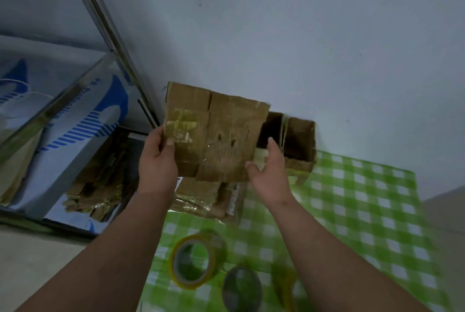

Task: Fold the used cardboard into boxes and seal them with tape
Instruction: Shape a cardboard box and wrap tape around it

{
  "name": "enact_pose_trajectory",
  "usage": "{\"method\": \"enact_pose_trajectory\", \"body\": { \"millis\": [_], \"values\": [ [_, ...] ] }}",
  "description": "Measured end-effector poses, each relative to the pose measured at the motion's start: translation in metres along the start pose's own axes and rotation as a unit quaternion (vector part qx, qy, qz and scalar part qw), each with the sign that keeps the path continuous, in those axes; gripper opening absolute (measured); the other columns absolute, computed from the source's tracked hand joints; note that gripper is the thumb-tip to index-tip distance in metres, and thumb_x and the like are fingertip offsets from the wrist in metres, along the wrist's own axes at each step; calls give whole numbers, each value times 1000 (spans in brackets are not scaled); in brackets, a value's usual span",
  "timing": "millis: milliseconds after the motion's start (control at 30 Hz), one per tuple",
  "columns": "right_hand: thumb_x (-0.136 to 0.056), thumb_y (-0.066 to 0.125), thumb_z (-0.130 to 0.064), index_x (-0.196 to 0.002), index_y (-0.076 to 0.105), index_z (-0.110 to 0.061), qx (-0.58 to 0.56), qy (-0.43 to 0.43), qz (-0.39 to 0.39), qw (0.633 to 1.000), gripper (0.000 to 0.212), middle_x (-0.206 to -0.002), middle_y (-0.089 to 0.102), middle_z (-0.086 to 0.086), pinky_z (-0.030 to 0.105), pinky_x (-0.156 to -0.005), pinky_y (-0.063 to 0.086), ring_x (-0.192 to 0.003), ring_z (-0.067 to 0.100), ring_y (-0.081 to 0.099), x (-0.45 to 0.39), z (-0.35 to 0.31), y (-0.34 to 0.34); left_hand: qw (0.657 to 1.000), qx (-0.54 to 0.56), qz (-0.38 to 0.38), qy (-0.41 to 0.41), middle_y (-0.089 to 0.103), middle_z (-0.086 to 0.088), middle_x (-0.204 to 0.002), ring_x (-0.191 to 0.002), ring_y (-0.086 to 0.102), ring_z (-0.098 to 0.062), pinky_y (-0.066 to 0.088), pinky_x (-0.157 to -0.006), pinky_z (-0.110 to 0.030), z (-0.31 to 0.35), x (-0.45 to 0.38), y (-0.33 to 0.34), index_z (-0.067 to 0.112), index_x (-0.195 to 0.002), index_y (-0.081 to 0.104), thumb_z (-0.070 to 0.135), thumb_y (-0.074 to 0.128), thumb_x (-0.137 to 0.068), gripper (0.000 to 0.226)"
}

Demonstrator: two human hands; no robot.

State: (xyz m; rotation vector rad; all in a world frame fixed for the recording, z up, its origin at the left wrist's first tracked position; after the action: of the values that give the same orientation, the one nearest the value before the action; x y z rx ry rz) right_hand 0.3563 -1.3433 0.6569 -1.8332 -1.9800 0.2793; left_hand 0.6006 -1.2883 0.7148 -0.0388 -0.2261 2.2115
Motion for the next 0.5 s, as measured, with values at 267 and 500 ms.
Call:
{"method": "enact_pose_trajectory", "body": {
  "millis": [267,500],
  "values": [
    [-96,56,-9,-152,24,-35,-169,41,34,984,69,-135,58,-2,44,-104,48,-120,13,58,26,22,-87,988,57,-113,-94,68,12,-98,-91,63,-14,50,-68,-27,-29,52,66,39,-111,63,6,45,-101,39],
    [-96,59,-24,-151,22,-38,-100,13,19,995,68,-138,56,-5,46,-105,47,-127,15,53,55,59,-123,969,-31,-205,-137,68,15,-114,-111,62,-15,48,-100,-41,-63,85,118,58,-113,62,26,50,-101,36]
  ]
}}
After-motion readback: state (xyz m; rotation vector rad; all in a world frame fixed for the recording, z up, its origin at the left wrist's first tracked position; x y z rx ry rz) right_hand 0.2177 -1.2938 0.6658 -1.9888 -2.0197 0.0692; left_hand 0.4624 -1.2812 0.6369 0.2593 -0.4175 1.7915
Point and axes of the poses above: each hand's wrist, its own x-axis away from the middle knuckle, its own y-axis out of the palm, z = x × y, the point moved 9 cm from there along -x, towards the middle knuckle
